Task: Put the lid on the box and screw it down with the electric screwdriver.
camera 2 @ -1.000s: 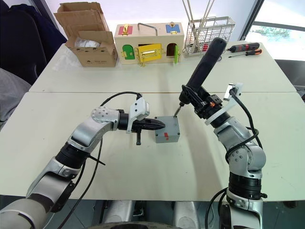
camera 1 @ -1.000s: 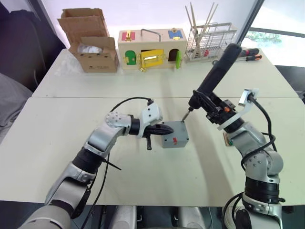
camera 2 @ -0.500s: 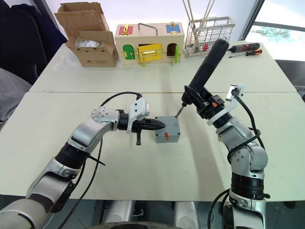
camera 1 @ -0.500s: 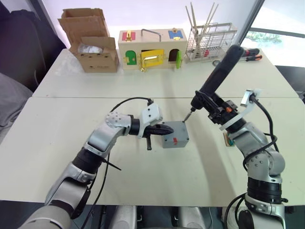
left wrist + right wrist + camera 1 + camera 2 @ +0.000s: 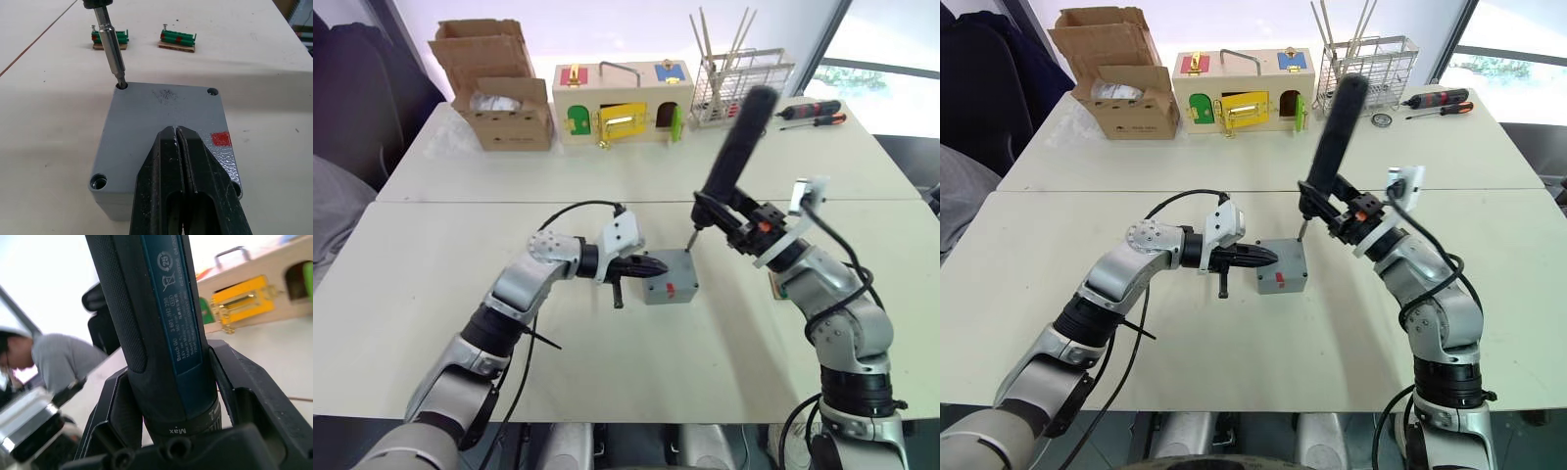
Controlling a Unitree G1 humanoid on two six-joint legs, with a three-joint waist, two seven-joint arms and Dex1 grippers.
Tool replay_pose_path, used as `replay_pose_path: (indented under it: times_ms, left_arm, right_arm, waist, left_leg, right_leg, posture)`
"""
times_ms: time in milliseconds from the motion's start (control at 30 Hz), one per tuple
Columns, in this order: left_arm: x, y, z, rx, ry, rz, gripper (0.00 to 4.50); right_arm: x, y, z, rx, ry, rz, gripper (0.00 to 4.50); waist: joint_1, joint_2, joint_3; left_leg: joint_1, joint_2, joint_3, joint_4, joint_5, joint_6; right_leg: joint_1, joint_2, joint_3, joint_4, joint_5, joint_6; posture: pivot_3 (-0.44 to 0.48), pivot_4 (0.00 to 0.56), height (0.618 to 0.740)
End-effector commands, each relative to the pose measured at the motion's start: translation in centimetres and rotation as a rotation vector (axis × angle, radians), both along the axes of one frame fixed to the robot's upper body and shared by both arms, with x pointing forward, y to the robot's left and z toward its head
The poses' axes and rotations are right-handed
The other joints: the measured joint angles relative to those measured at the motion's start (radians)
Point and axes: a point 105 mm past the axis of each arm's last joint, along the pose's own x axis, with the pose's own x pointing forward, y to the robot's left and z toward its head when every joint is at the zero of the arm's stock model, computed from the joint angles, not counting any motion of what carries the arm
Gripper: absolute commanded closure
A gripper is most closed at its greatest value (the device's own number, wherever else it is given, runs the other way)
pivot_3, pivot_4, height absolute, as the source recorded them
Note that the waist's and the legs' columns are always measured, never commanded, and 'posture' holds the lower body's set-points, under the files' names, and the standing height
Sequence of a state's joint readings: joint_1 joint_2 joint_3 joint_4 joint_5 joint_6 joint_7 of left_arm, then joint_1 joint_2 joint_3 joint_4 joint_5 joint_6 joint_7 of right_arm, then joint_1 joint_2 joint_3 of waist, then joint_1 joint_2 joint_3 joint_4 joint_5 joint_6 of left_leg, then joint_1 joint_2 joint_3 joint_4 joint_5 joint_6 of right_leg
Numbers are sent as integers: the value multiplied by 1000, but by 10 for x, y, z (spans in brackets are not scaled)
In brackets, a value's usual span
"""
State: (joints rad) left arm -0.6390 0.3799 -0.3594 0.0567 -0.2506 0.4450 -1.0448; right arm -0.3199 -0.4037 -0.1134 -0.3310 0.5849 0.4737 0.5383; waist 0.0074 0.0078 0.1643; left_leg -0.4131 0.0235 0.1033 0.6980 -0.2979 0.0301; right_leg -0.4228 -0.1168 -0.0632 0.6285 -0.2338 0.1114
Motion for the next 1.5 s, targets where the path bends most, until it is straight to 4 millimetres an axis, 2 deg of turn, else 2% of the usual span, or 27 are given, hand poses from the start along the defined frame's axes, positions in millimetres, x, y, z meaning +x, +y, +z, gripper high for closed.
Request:
replay_pose_path:
  times_ms: [33, 167, 333, 633, 1067, 1500]
  left_arm:
    - [-1, 6, -23, 48, 84, 37, 4500]
    - [0, 7, -28, 52, 90, 56, 4500]
    - [-1, 8, -33, 56, 100, 63, 4500]
    - [-1, 10, -44, 88, 117, 71, 4500]
    - [-2, 10, -47, 105, 116, 55, 4500]
    - [-2, 12, -48, 107, 116, 65, 4500]
  right_arm:
    - [-8, 20, -22, -52, 75, 97, 2654]
    - [-11, 21, -41, -79, 127, 110, 2654]
    - [-3, 7, -52, -35, 150, 19, 2654]
    - [-1, -3, -59, 23, 153, -47, 2654]
    - [-3, -1, -76, 9, 175, -72, 2654]
    - [-2, 7, -76, -20, 161, -47, 2654]
  waist:
    - [-1, -5, -3]
    - [-2, -11, -12]
    - [-4, -12, -20]
    - [-5, -15, -32]
    - [-5, -15, -38]
    - [-16, -14, -41]
  left_leg:
    - [1, 0, 0, 0, 0, 0]
    - [4, 4, 0, -1, -2, 3]
    - [8, 5, 0, -2, -3, 4]
    - [21, 5, 0, -13, -3, 4]
    - [22, 5, 0, -14, -4, 3]
    - [22, 5, -1, -15, -4, 3]
  right_leg:
    - [1, 0, 0, 0, 0, 0]
    - [5, 0, 0, -1, -1, -1]
    - [11, 0, -1, -6, -2, -2]
    - [21, -1, -2, -14, -4, -7]
    - [20, -4, -2, -14, -7, -12]
    - [17, -8, -2, -15, -8, -13]
  posture:
    - [0, 150, 728]
    - [0, 150, 728]
    - [0, 150, 728]
    - [0, 150, 728]
    - [0, 150, 728]
    - [0, 150, 728]
